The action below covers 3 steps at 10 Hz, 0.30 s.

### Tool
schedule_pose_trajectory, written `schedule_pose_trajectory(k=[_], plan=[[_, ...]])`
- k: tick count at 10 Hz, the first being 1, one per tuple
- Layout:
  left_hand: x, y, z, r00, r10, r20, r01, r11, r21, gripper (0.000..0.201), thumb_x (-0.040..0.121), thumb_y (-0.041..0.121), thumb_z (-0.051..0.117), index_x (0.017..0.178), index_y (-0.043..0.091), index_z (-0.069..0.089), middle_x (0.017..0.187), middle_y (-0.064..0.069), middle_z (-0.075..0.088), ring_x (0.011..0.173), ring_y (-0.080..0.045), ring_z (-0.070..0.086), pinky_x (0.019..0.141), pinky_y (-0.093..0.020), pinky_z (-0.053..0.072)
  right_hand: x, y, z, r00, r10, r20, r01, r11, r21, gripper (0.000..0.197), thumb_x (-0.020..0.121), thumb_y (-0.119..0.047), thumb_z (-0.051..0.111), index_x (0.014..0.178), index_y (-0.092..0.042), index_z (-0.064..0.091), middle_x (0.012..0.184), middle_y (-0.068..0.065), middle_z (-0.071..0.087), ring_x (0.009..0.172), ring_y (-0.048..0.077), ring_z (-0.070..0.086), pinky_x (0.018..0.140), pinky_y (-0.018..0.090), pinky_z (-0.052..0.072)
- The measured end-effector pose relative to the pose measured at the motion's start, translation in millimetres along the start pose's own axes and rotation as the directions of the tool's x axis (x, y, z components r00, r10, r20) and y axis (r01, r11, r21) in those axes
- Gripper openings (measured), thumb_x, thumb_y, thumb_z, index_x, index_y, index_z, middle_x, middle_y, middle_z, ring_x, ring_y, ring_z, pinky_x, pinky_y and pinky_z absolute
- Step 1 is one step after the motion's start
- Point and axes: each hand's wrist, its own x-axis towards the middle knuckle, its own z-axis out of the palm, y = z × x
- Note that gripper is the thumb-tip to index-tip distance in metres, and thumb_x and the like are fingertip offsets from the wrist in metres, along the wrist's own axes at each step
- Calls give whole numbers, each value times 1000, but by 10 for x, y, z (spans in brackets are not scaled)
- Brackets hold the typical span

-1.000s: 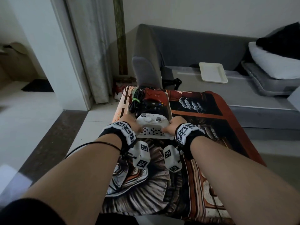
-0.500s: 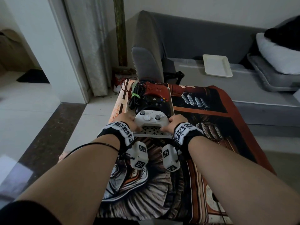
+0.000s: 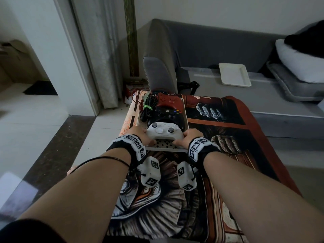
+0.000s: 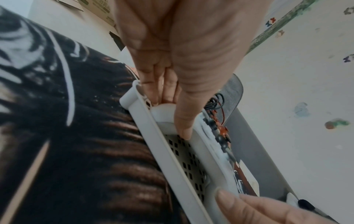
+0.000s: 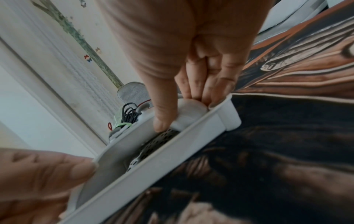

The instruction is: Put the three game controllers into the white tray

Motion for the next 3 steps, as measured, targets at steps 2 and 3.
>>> schedule_pose_trajectory(k=[2, 3], plan=[[-84, 56, -73, 1000, -25, -18, 24, 998, -64, 29, 81, 33, 68, 66, 12, 54, 73, -5, 58, 80, -25, 56, 61, -27, 40, -105, 11, -61, 1000, 15, -13, -15, 999, 37, 45, 75, -45, 73, 58, -12, 47, 57, -1, 45, 51, 13, 44, 44, 22, 29], [-116, 106, -136, 998, -30, -57, 26, 998, -57, 43, 79, 47, 67, 59, 14, 48, 77, -6, 56, 80, -24, 55, 62, -28, 40, -161, 26, -146, 997, 10, -72, -4, 997, 76, 48, 76, -45, 72, 56, -13, 43, 56, 0, 45, 53, 15, 46, 45, 23, 30]])
